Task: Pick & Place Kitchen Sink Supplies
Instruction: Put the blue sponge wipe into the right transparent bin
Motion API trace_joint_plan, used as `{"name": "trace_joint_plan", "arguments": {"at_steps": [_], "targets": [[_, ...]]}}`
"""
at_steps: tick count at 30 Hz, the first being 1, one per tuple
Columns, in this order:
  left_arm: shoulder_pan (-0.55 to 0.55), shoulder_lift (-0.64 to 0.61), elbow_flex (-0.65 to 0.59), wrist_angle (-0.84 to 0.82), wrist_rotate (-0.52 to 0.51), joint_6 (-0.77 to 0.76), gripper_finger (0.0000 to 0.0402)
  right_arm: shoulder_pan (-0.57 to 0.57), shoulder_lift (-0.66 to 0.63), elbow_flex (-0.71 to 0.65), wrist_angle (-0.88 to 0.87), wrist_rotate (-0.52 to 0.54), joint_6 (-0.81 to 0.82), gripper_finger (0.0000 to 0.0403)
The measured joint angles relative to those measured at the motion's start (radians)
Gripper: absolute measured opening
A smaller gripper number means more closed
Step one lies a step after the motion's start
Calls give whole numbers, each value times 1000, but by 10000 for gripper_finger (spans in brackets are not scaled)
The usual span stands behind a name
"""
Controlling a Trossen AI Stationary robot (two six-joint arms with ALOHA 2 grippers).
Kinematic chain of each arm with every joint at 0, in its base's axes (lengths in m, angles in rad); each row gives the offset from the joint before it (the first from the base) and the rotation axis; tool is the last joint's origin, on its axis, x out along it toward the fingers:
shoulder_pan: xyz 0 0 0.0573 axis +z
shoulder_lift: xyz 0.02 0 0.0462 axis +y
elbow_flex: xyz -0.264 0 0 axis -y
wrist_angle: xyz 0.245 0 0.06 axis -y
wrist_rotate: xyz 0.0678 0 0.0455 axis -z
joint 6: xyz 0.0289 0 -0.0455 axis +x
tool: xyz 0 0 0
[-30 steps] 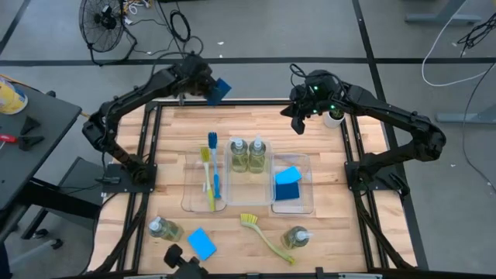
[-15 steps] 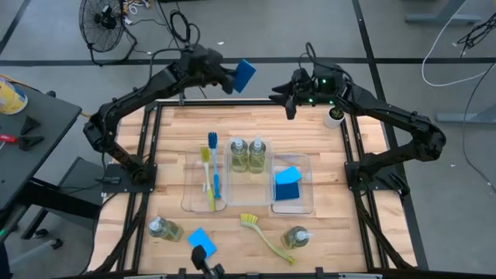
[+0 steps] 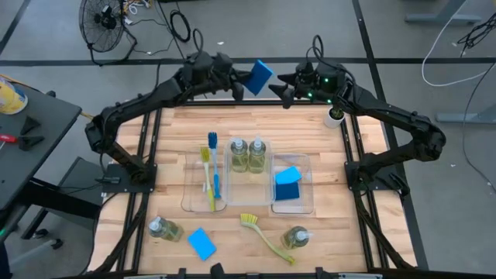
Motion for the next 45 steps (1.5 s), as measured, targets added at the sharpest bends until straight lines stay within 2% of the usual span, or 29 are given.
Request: {"name": "trace_joint_plan", "arguments": {"at_steps": [8, 15, 24, 32, 45], "targets": [[-59, 10, -1, -1, -37, 15, 4, 0, 9, 0, 66, -2, 44, 327], [-98, 10, -1, -4, -100, 49, 4, 1, 46, 0, 82, -22, 102, 323], [-108, 10, -1, -42, -129, 52, 11, 0, 50, 0, 100, -25, 123, 311], [-107, 10, -1, -43, -130, 52, 10, 1, 50, 0, 98, -31, 145, 250], [-107, 10, -1, -45, -131, 52, 13, 1, 50, 0, 99, -42, 149, 104]]}}
